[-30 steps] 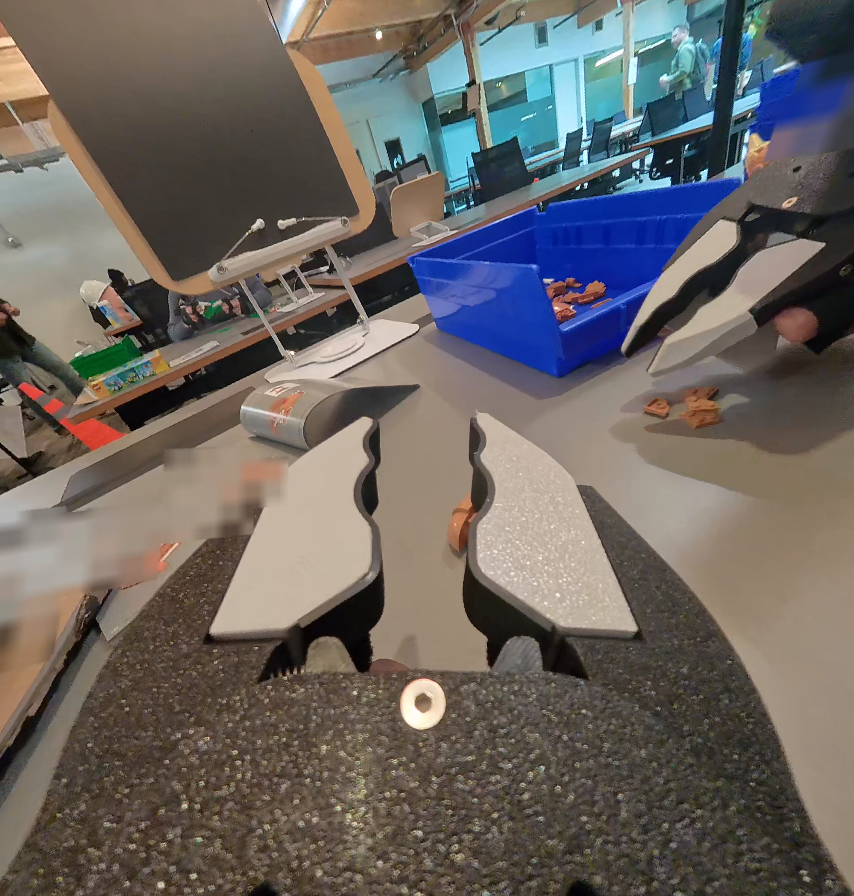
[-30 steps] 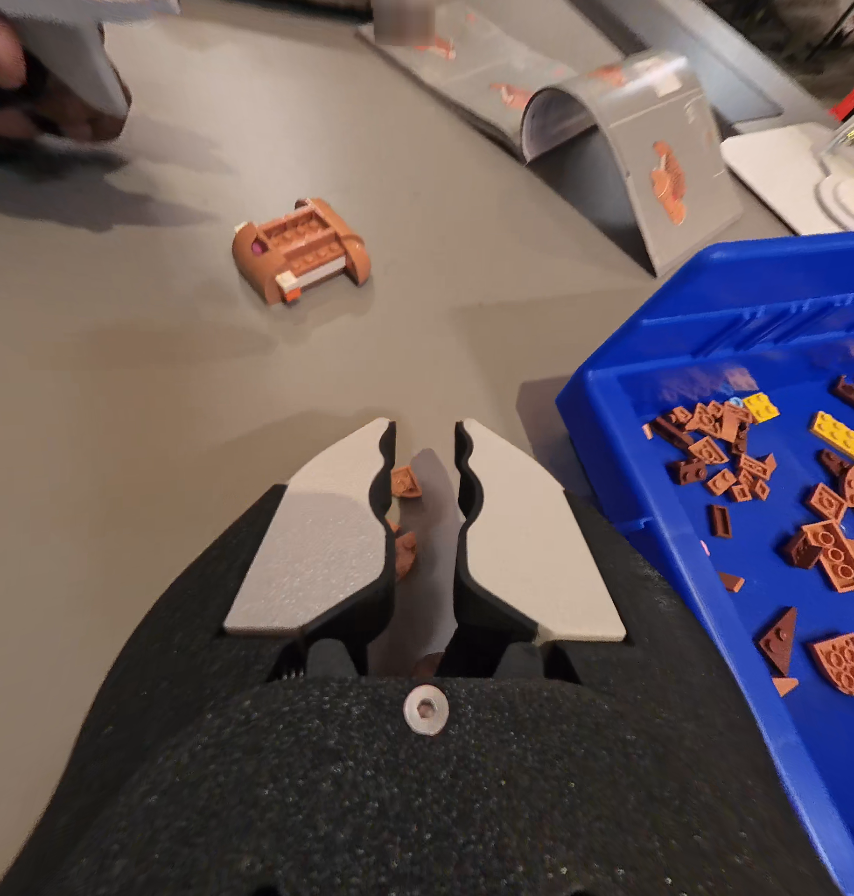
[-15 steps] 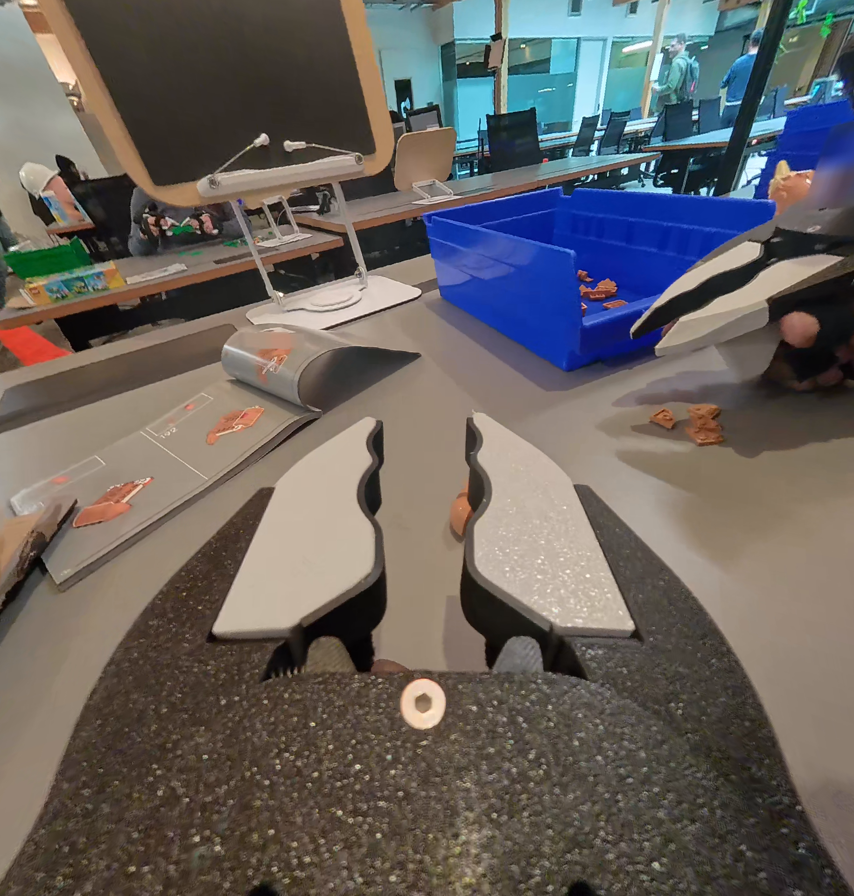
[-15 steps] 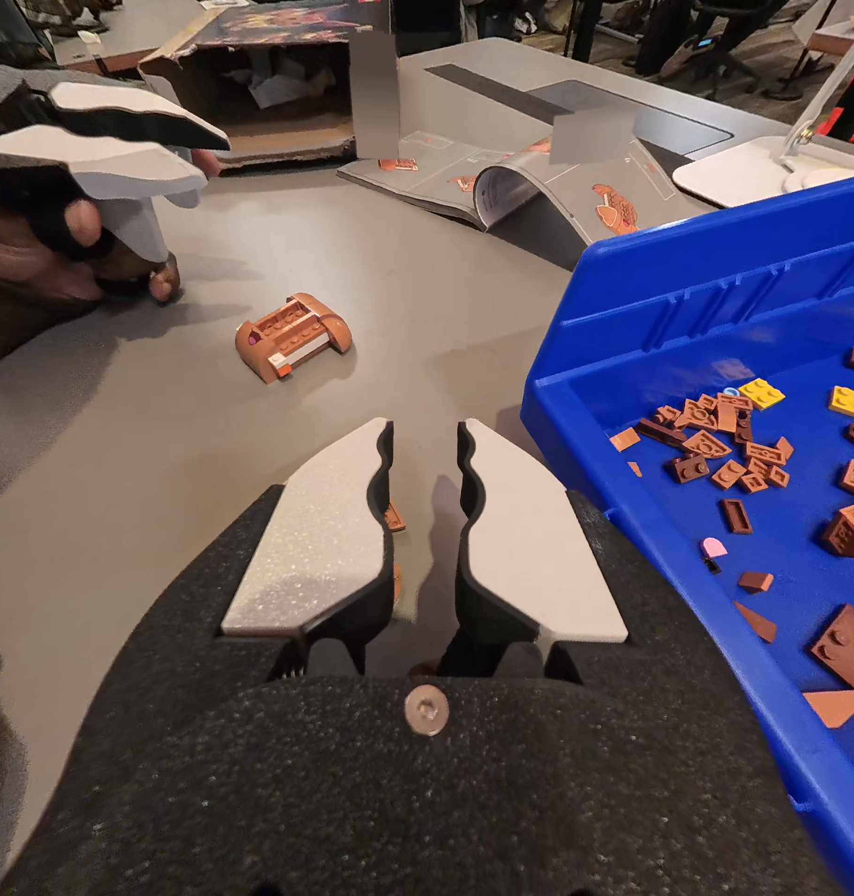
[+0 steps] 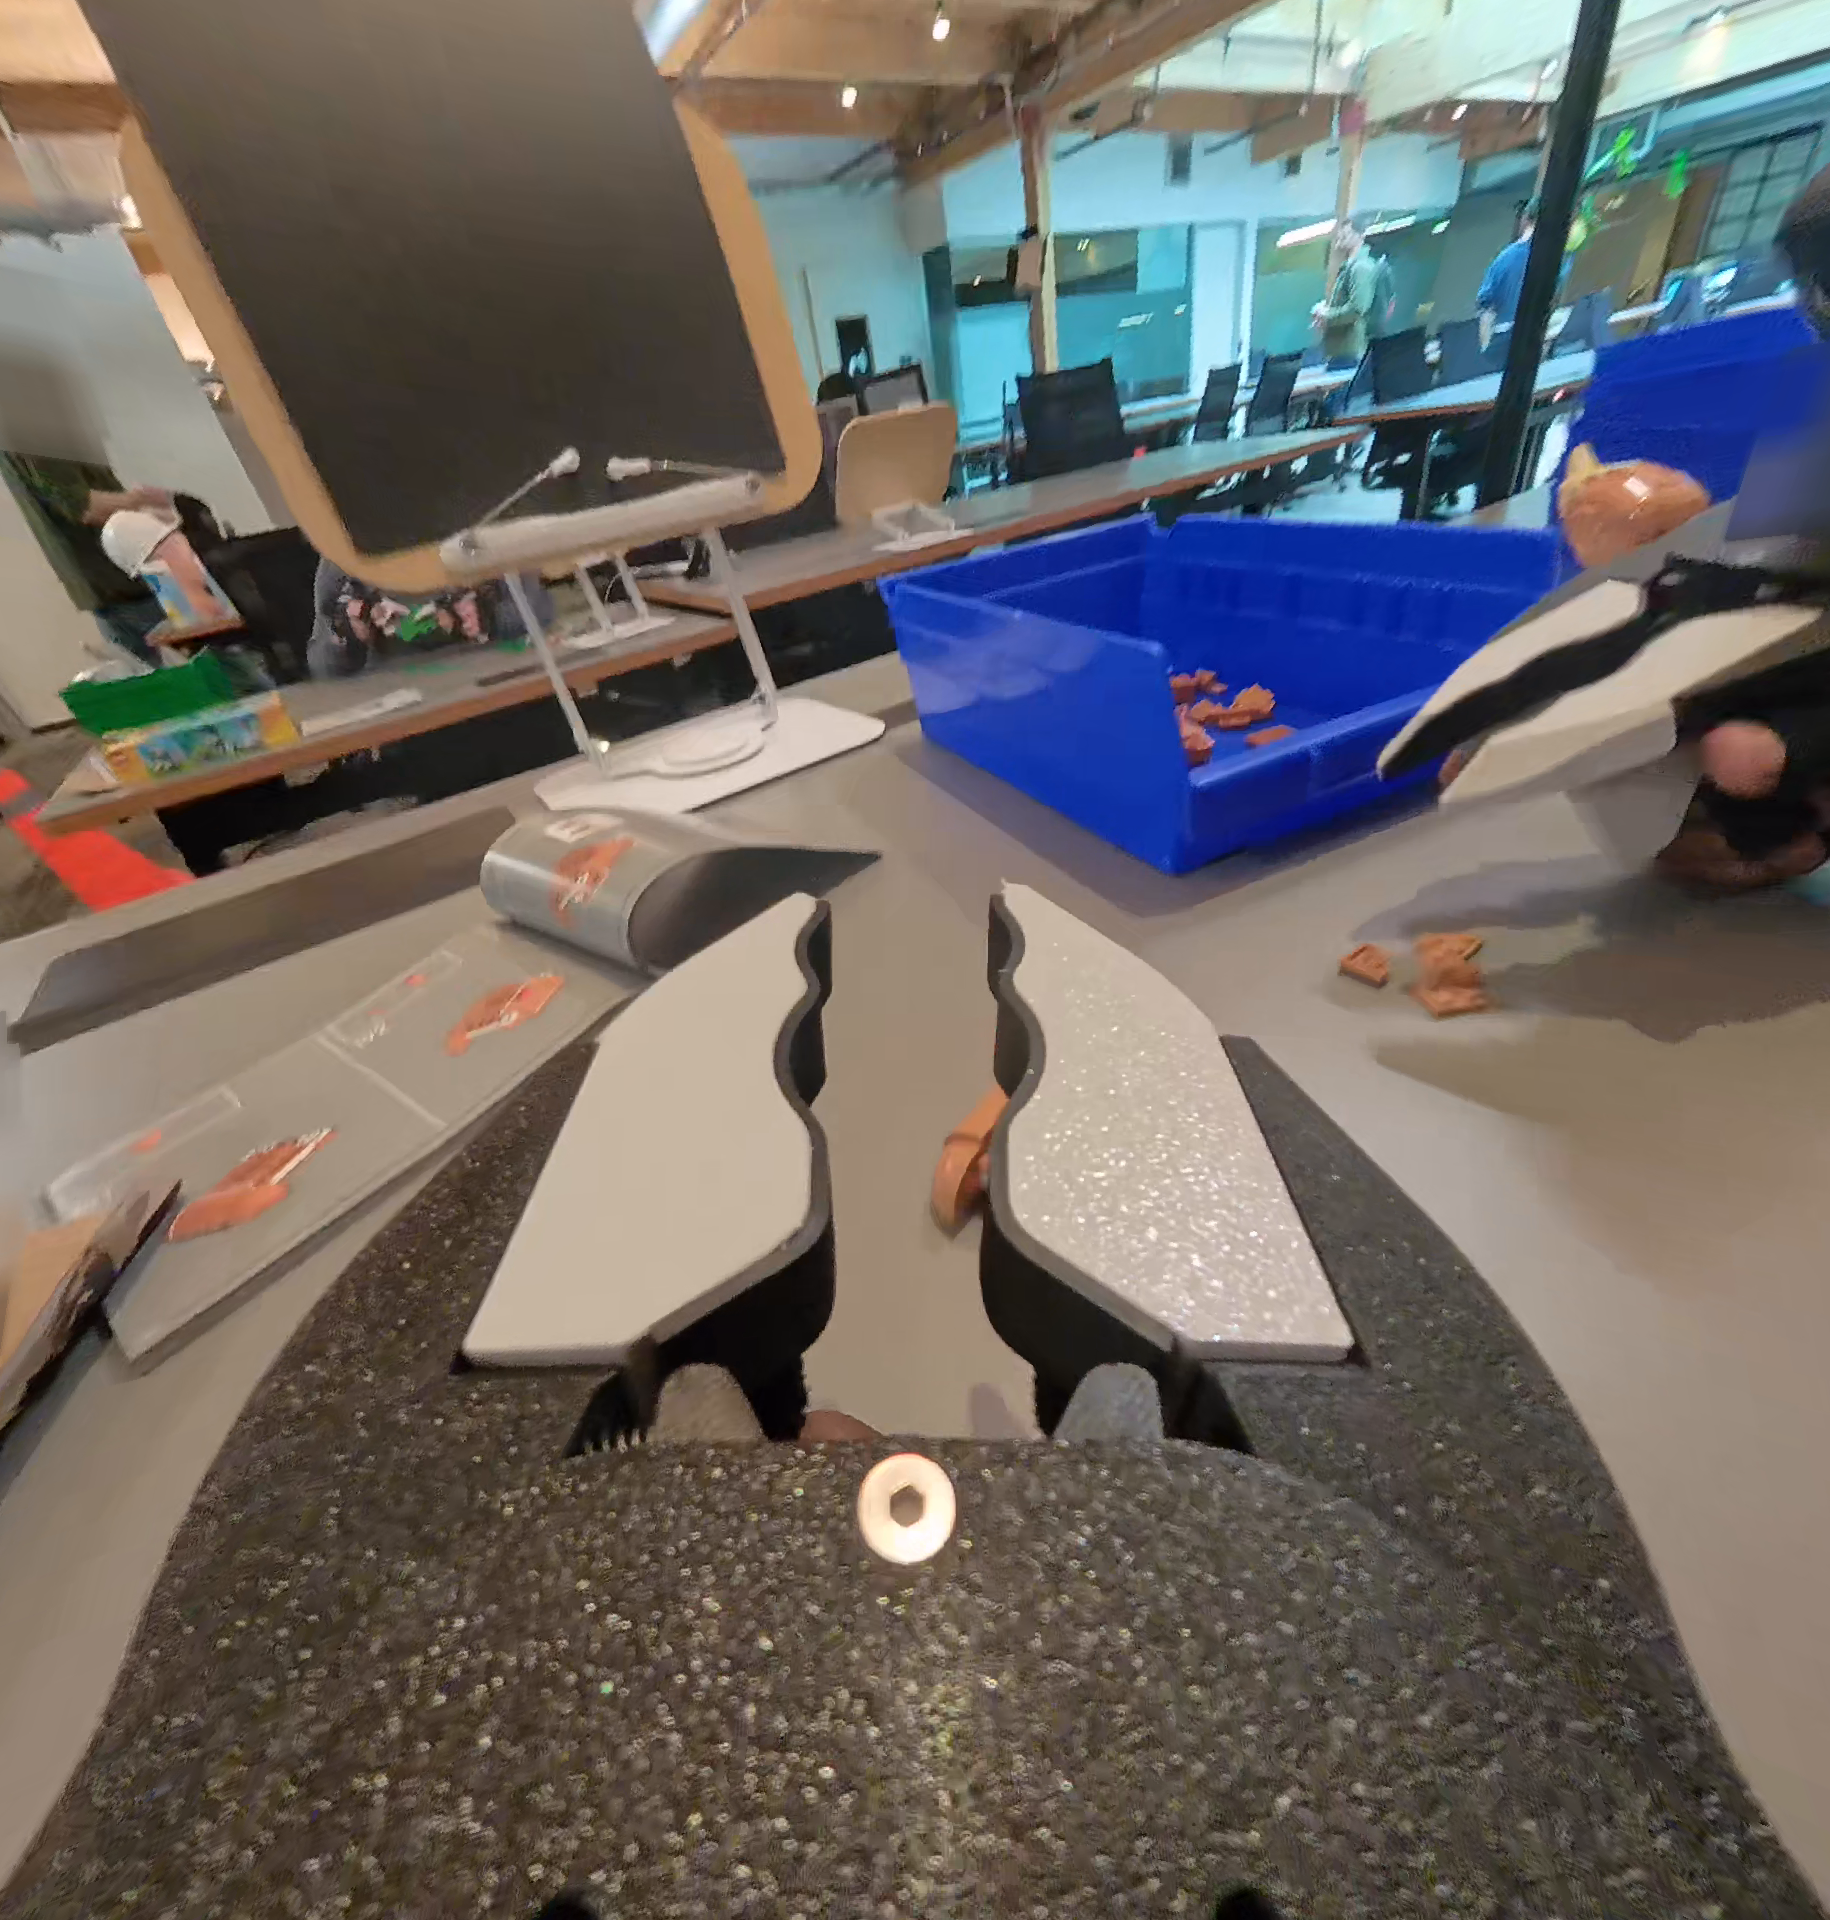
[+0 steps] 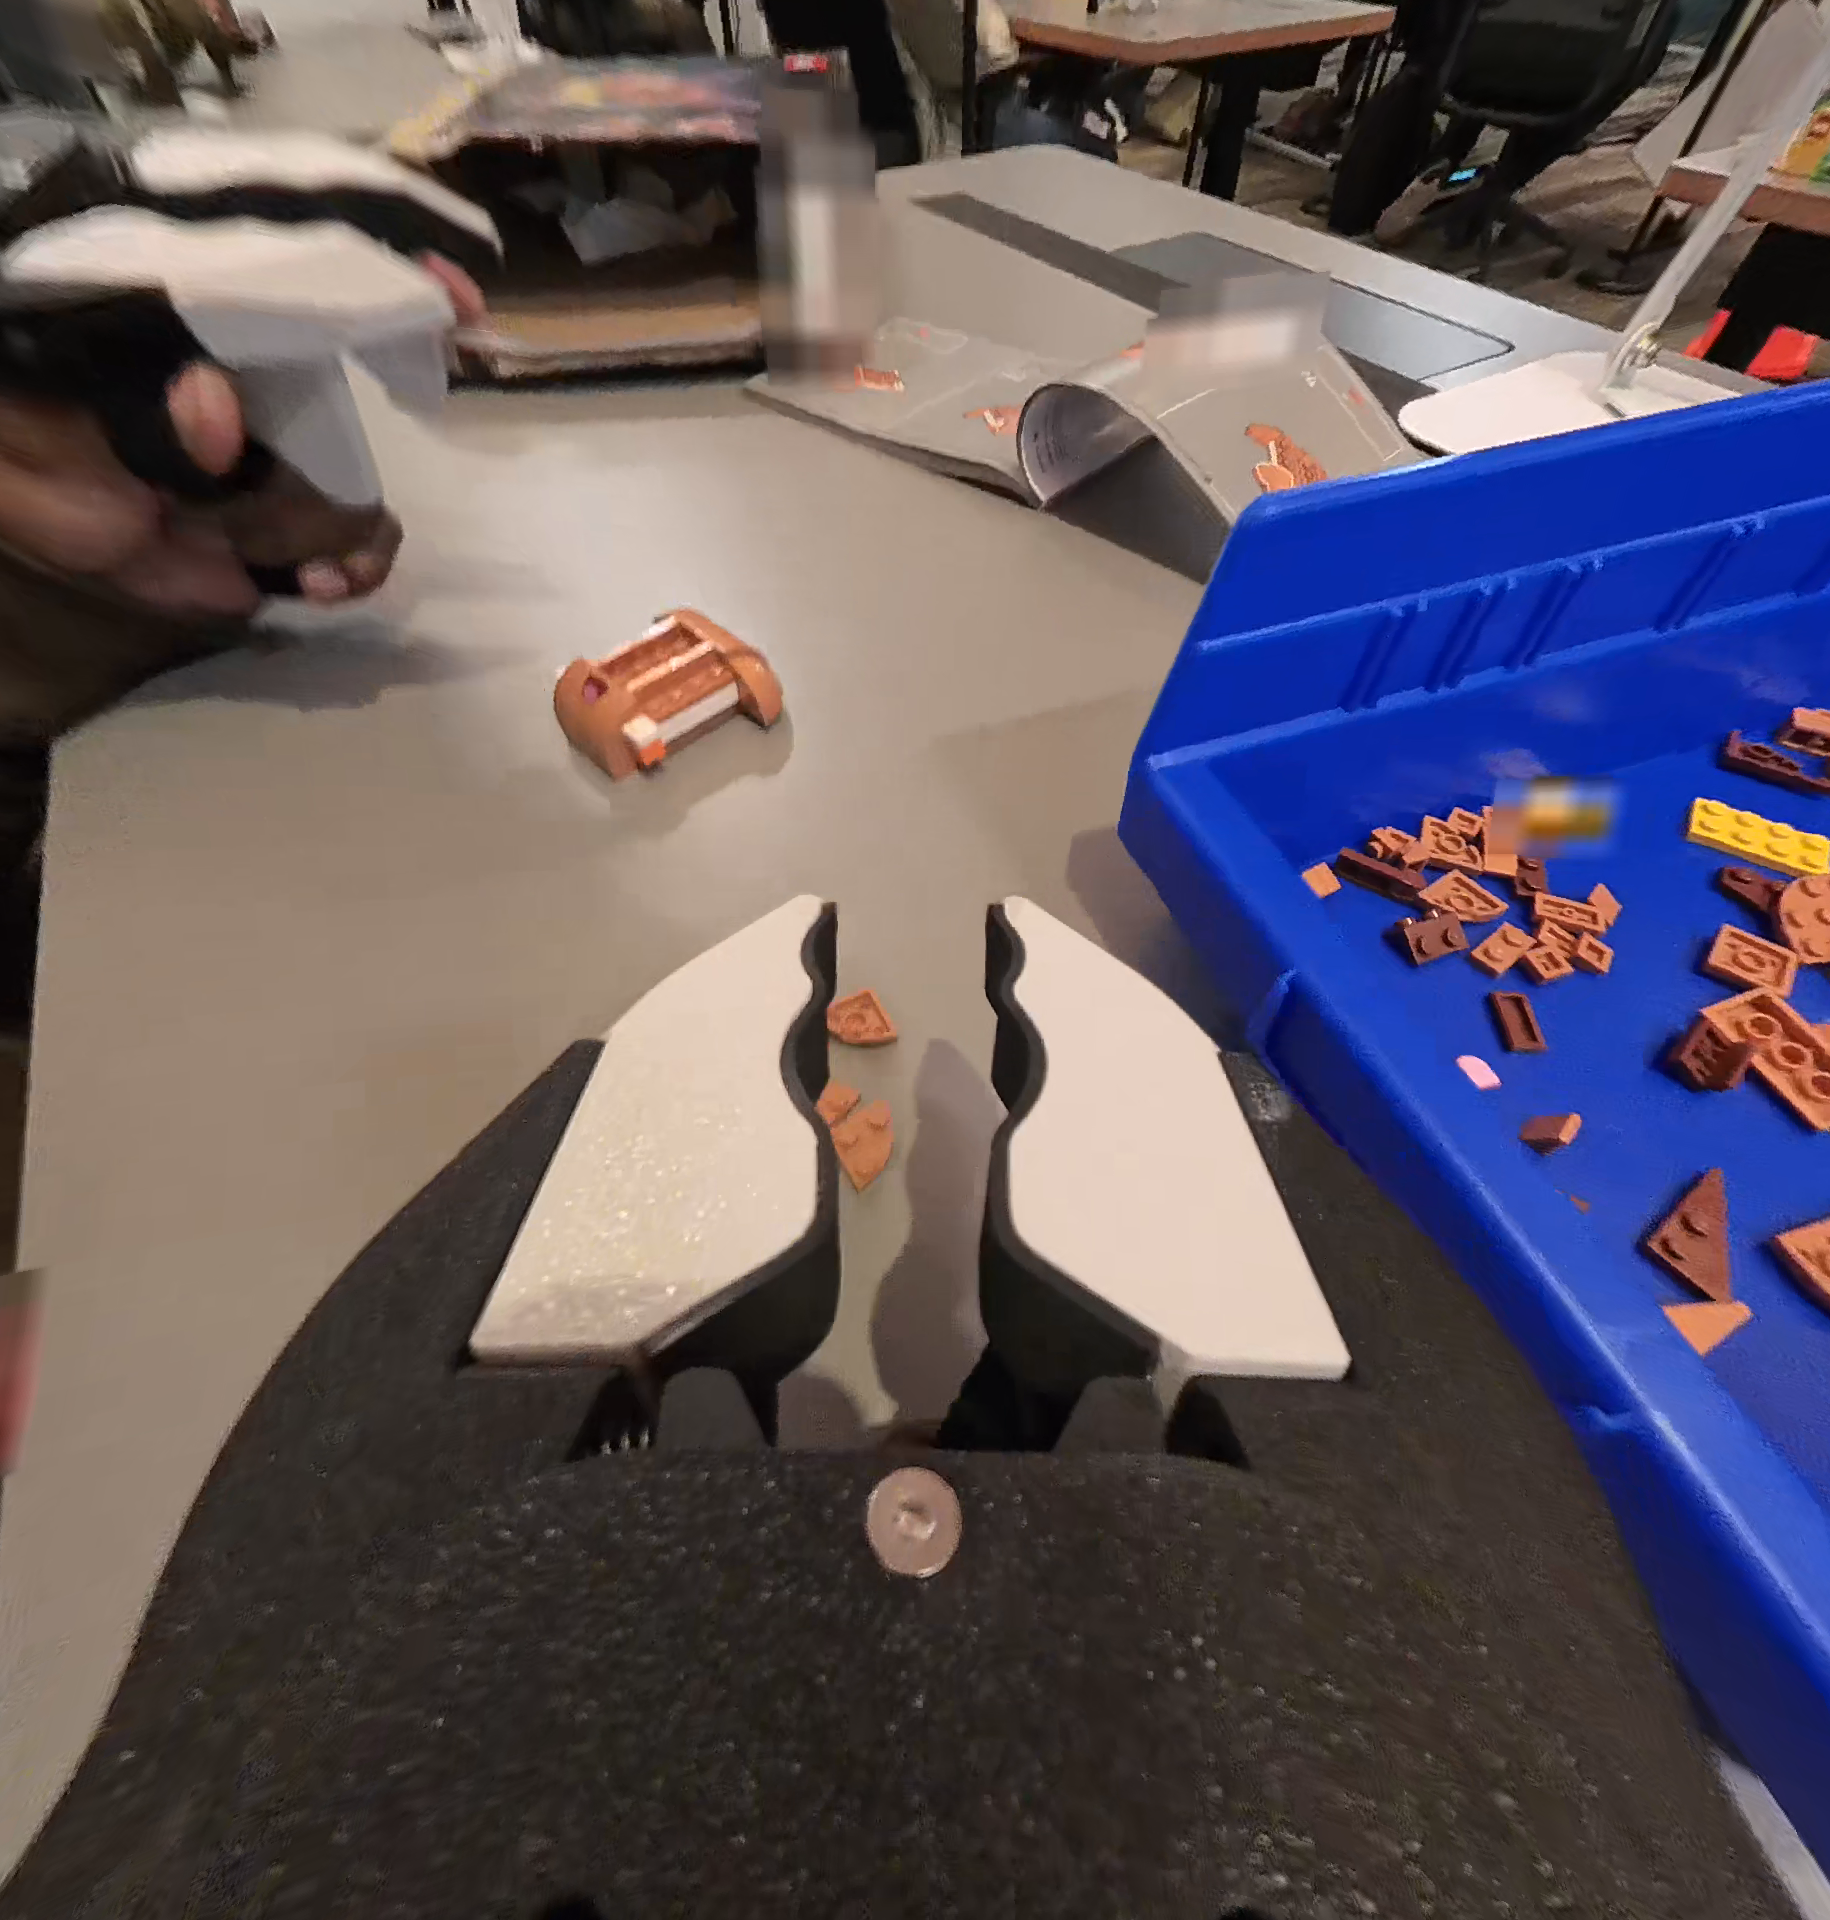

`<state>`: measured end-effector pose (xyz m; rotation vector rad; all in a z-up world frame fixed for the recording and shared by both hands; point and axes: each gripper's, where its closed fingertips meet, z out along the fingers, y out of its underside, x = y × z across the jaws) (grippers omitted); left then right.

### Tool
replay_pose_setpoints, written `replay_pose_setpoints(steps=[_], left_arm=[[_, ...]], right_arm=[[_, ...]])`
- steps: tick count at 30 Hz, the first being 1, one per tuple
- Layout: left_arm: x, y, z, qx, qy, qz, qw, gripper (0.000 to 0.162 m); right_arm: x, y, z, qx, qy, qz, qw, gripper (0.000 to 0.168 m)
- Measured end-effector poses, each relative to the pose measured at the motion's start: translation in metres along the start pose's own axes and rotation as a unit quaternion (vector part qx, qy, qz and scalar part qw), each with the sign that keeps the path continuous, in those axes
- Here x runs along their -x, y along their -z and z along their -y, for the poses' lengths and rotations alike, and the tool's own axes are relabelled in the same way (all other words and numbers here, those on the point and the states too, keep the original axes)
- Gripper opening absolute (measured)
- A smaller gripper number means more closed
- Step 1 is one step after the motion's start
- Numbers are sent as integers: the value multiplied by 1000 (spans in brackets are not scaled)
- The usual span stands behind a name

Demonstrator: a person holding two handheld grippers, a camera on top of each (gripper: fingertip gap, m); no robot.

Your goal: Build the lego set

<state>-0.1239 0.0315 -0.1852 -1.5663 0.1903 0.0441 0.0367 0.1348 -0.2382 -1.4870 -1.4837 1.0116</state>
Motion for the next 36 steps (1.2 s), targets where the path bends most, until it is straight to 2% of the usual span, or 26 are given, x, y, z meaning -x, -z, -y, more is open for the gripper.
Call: replay_pose_setpoints(steps=[5,7,12,15,19,23,27,32,36], left_arm=[[-25,0,16,-44,49,-30,997,28],[-37,0,18,-47,43,-36,997,27],[-53,-5,5,-15,3,-41,999,27],[-57,-8,-3,5,6,-57,998,28],[-56,-12,-10,27,11,-61,998,28],[-54,-16,-12,37,30,-73,996,28],[-47,-17,-5,34,51,-71,996,28],[-21,-4,-3,57,0,-33,998,28],[-13,2,-22,100,32,-51,993,31]], right_arm=[[14,18,-15,34,32,-14,999,27],[23,19,-25,51,43,-10,998,27],[27,14,-31,69,69,-12,995,27],[26,8,-26,63,62,7,996,29],[27,-3,-20,84,74,32,993,29],[19,-17,-16,130,108,31,985,33],[12,-27,-10,143,118,26,982,34],[15,-27,-20,173,128,15,977,36],[16,-25,-25,184,114,11,976,37]])
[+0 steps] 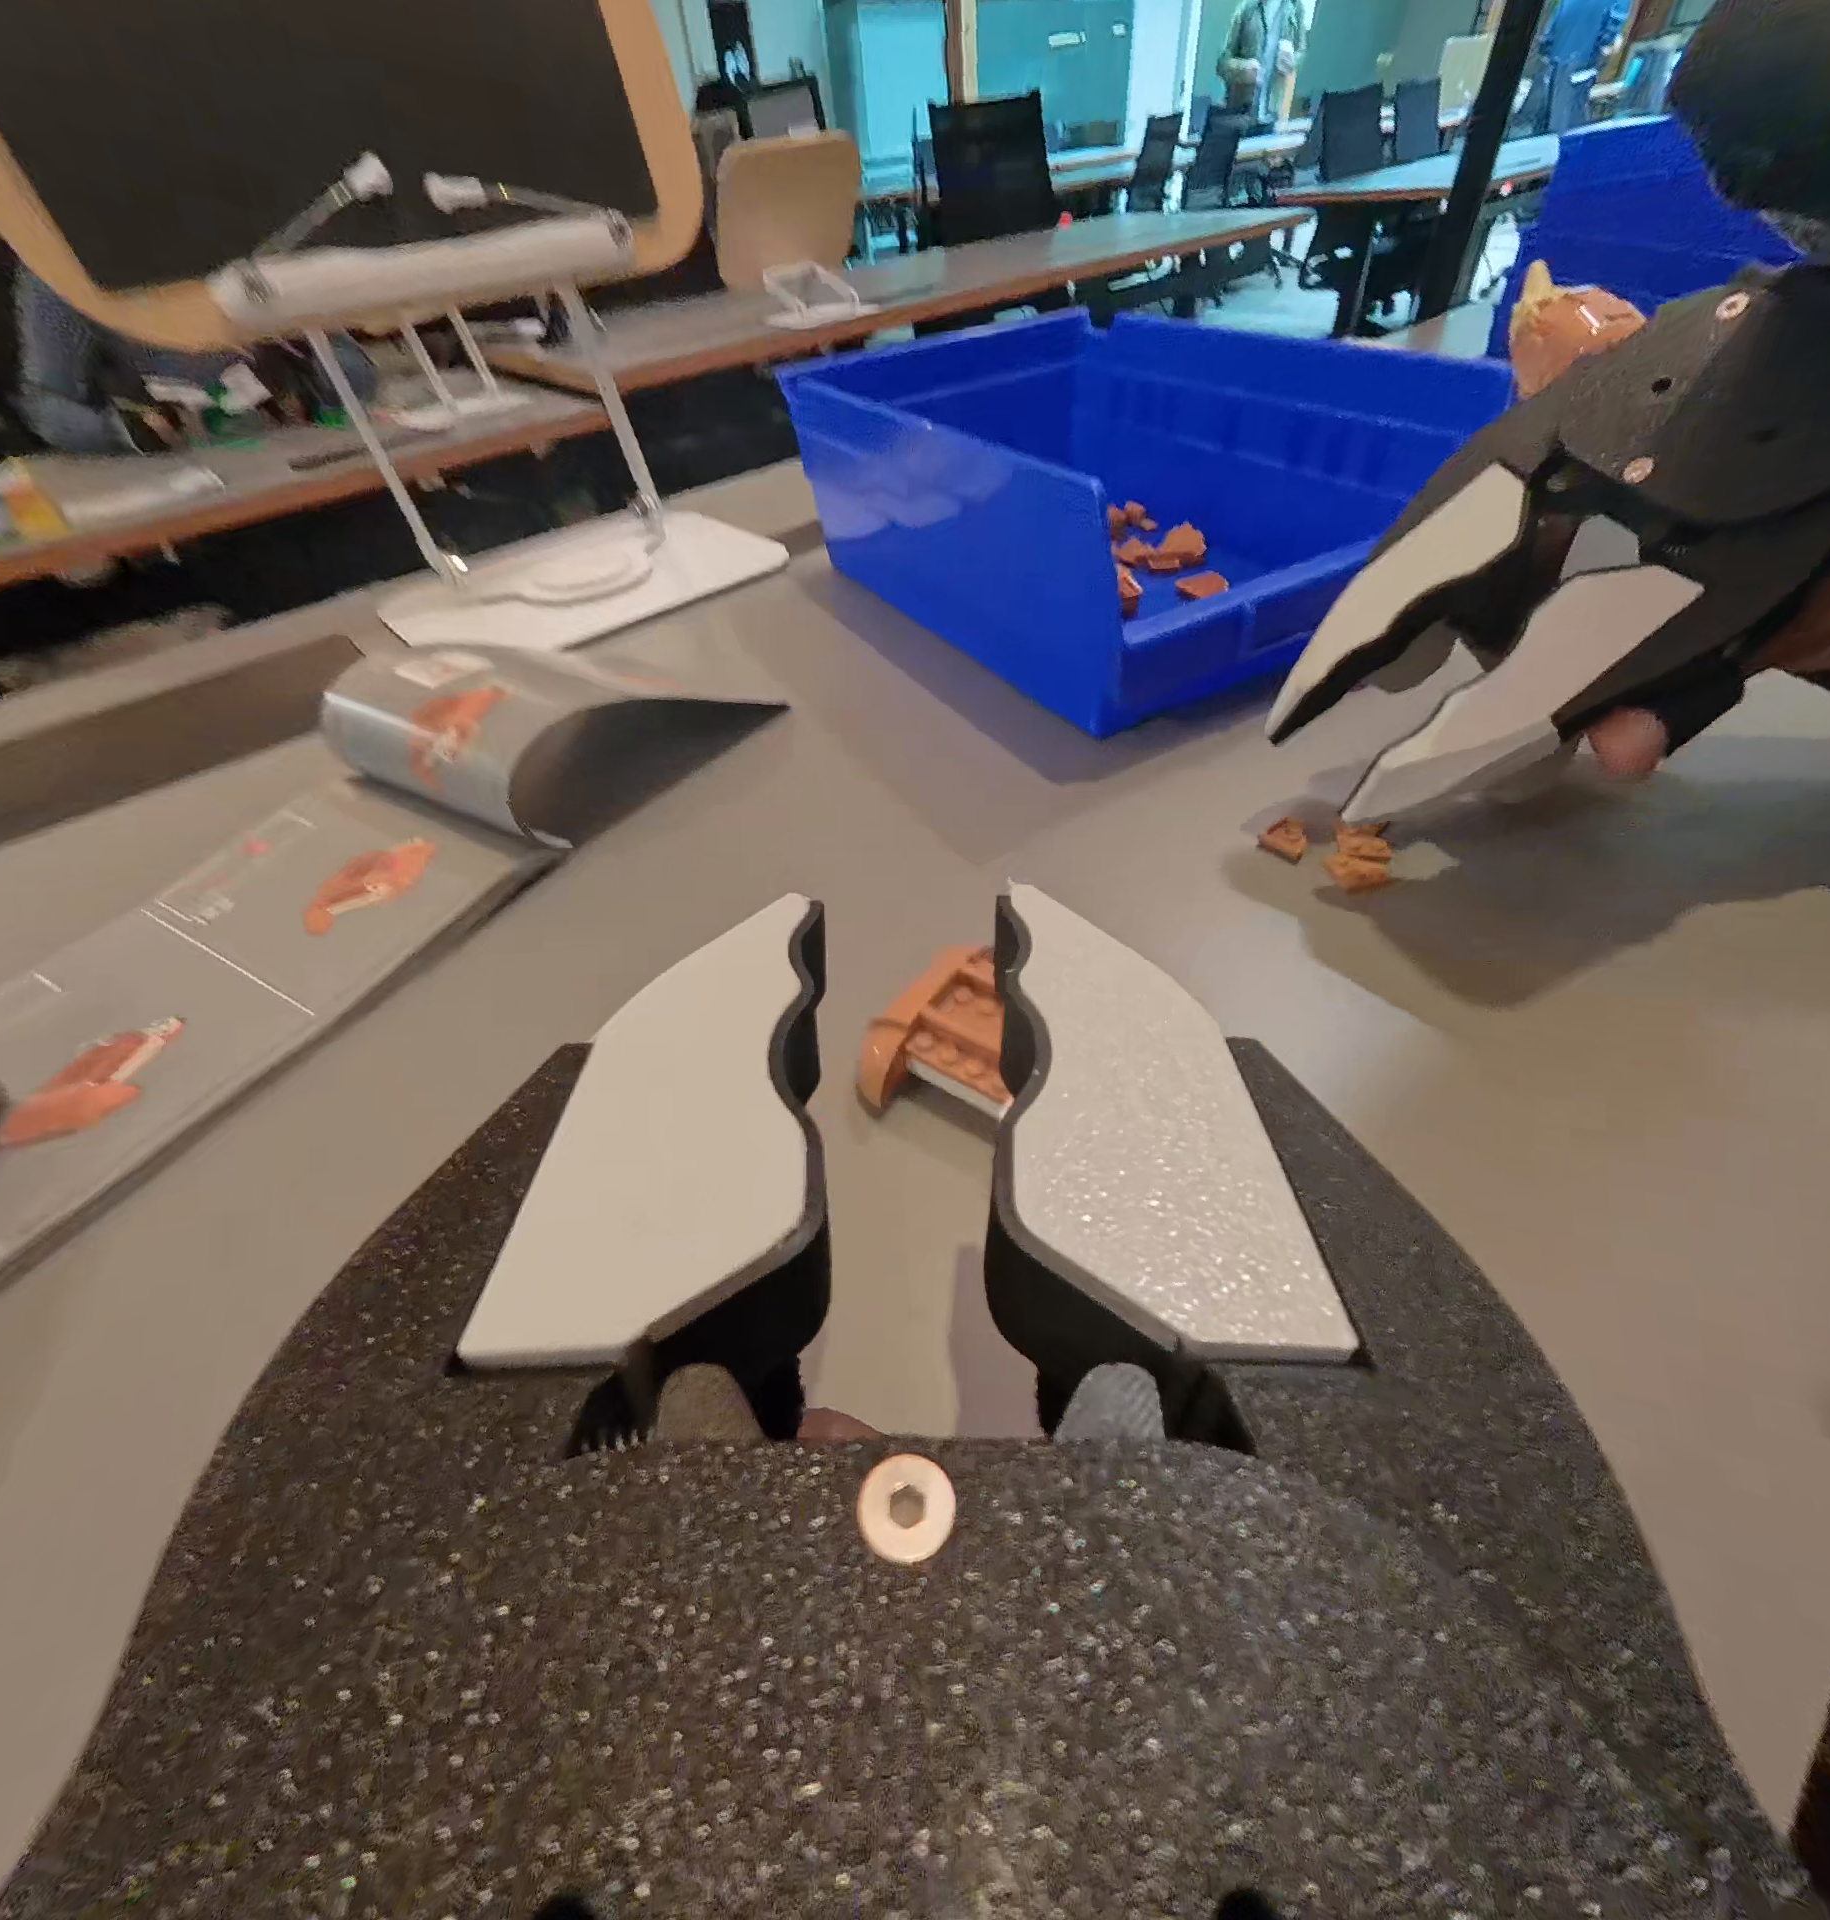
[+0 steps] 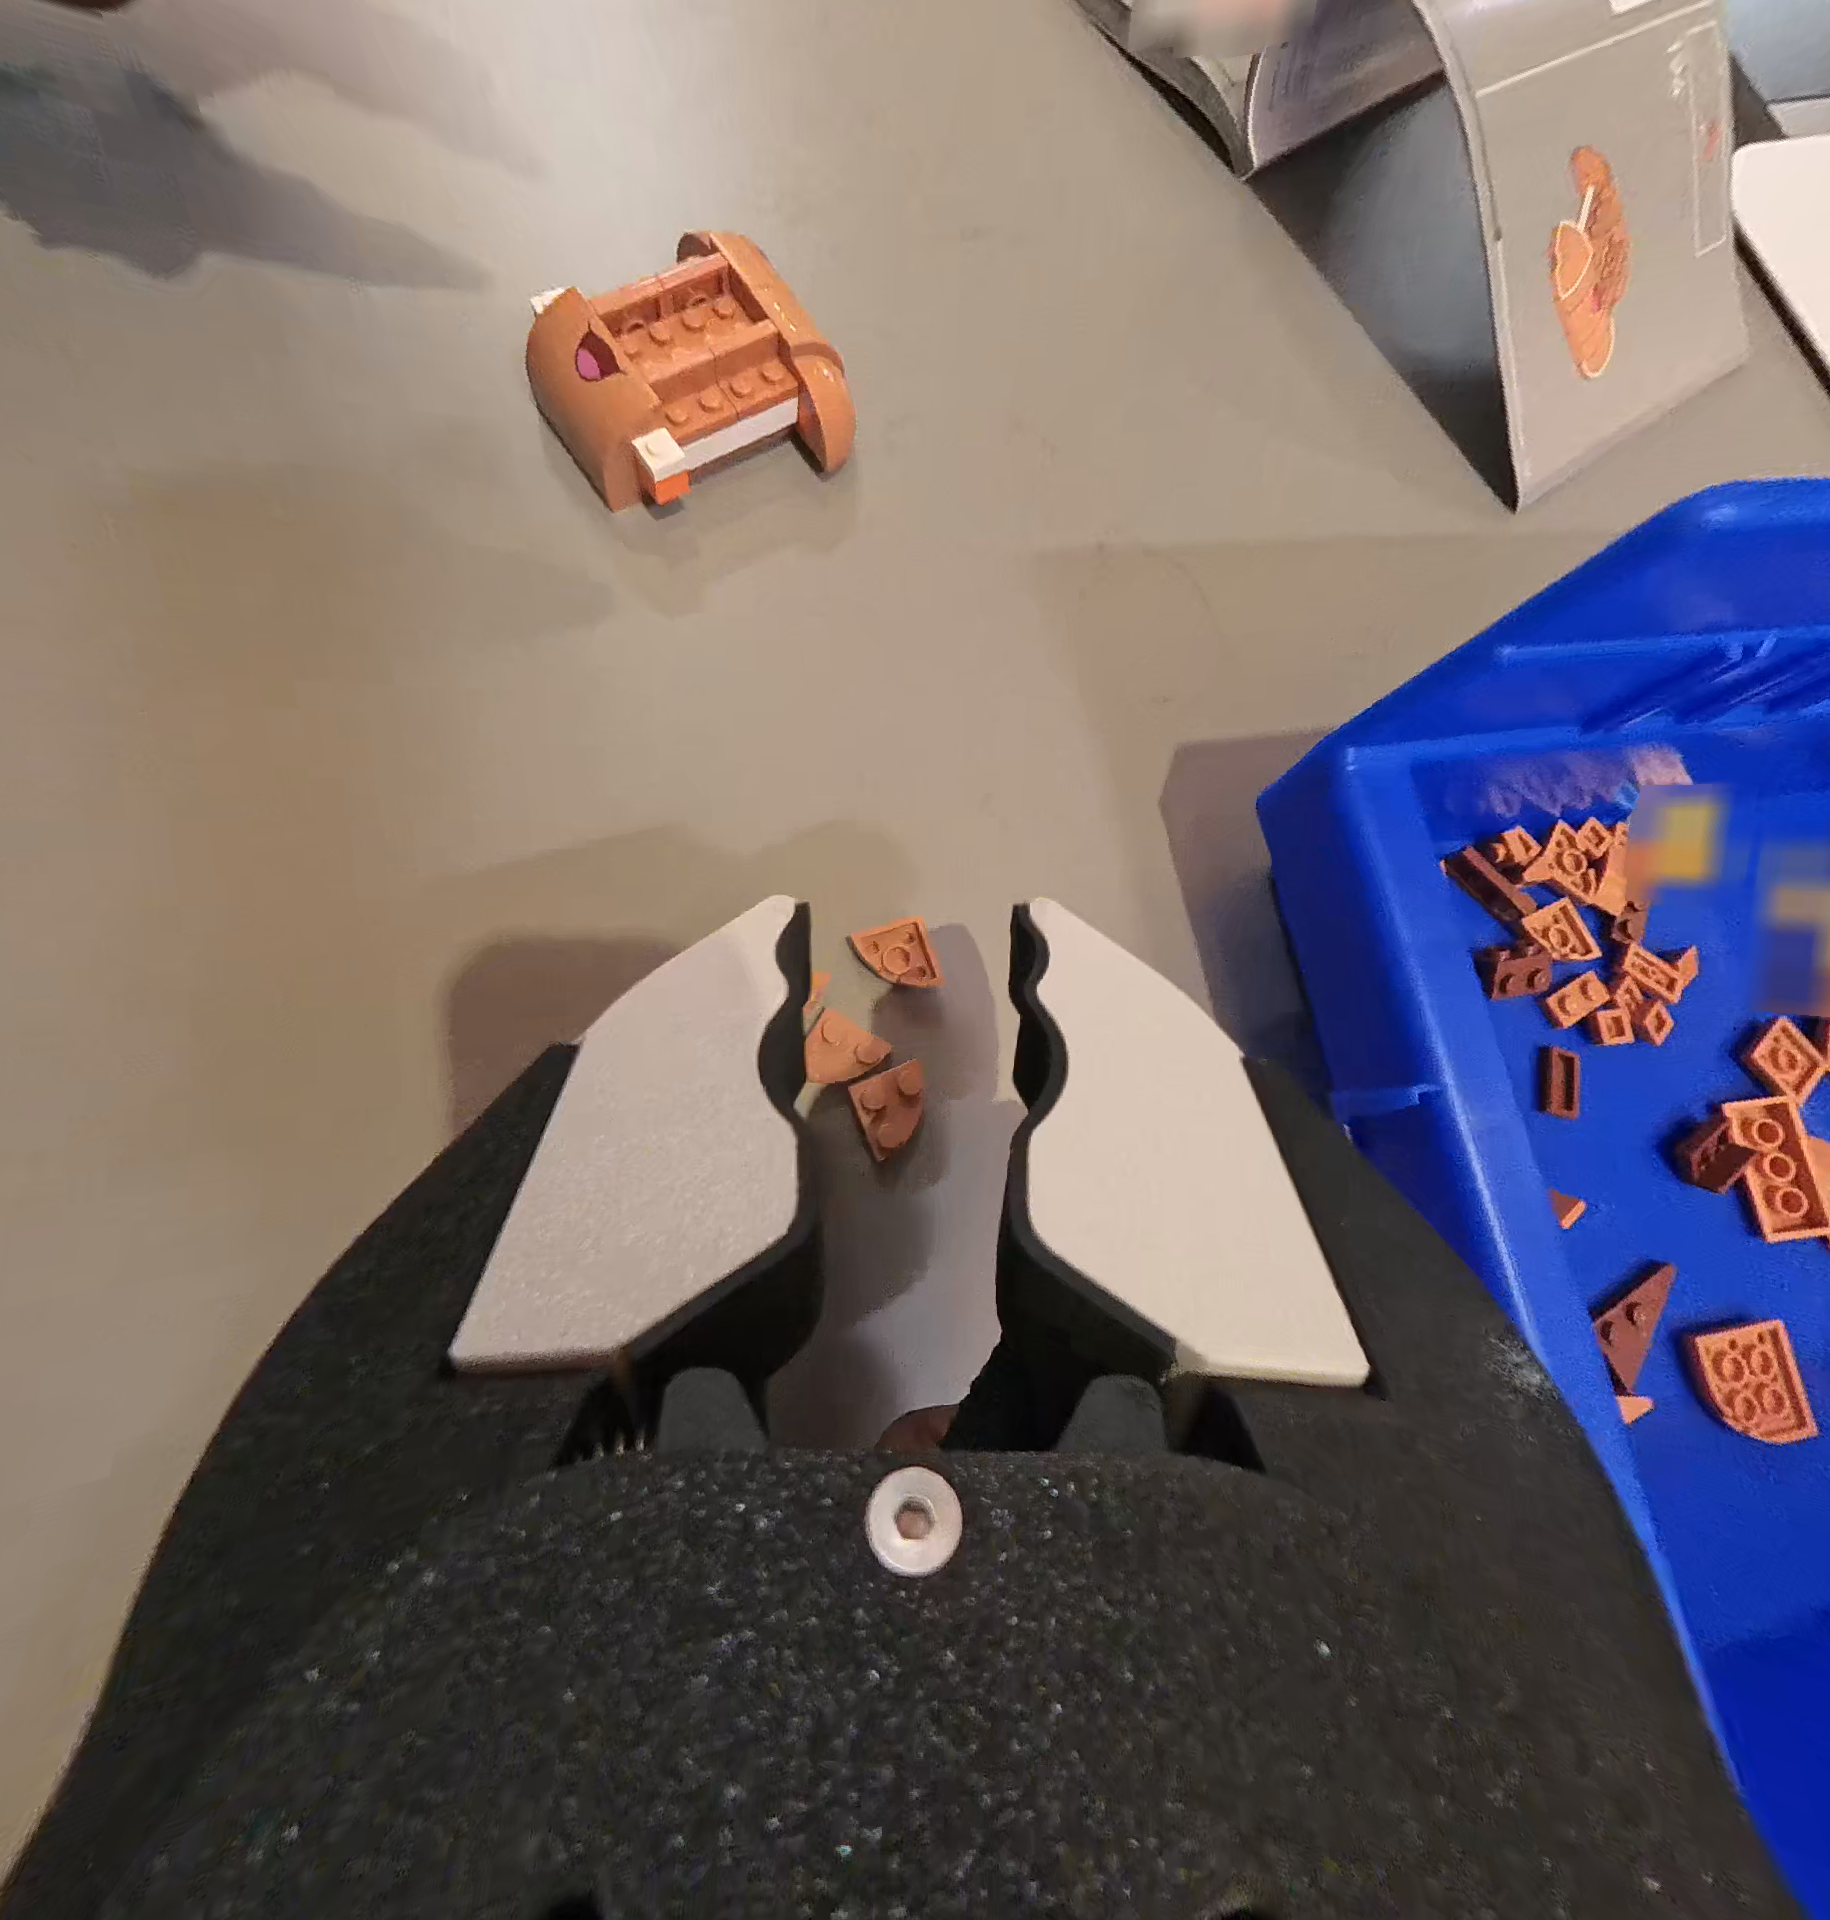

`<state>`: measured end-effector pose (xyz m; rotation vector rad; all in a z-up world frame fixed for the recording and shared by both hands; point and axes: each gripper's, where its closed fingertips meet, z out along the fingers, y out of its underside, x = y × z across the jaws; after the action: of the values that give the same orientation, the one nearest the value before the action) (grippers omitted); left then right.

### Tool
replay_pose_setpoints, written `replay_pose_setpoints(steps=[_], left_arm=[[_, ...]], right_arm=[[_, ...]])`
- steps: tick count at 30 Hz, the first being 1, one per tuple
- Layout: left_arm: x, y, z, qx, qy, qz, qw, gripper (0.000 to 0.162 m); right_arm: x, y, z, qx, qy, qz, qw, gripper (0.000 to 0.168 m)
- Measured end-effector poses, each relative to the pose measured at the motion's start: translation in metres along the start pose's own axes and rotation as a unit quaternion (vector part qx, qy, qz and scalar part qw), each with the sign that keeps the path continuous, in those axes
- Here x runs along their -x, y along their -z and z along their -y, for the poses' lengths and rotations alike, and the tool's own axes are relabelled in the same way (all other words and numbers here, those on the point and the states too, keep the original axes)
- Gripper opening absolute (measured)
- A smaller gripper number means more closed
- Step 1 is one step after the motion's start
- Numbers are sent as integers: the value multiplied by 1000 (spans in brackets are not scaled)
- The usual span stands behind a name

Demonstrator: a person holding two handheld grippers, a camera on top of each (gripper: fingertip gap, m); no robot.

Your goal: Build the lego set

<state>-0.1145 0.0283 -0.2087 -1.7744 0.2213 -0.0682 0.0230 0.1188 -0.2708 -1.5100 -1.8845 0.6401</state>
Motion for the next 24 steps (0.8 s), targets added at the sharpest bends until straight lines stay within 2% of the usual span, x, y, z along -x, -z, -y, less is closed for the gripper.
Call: replay_pose_setpoints(steps=[4,11,24], left_arm=[[-6,-6,-23,42,7,-19,999,35],[-6,-5,-23,40,-1,-13,999,37],[-14,-9,-30,62,-49,-5,997,37]], right_arm=[[-2,0,-1,-11,-14,6,1000,37],[-14,5,-2,-30,-49,16,998,36],[-7,-8,-13,20,-43,36,998,37]])
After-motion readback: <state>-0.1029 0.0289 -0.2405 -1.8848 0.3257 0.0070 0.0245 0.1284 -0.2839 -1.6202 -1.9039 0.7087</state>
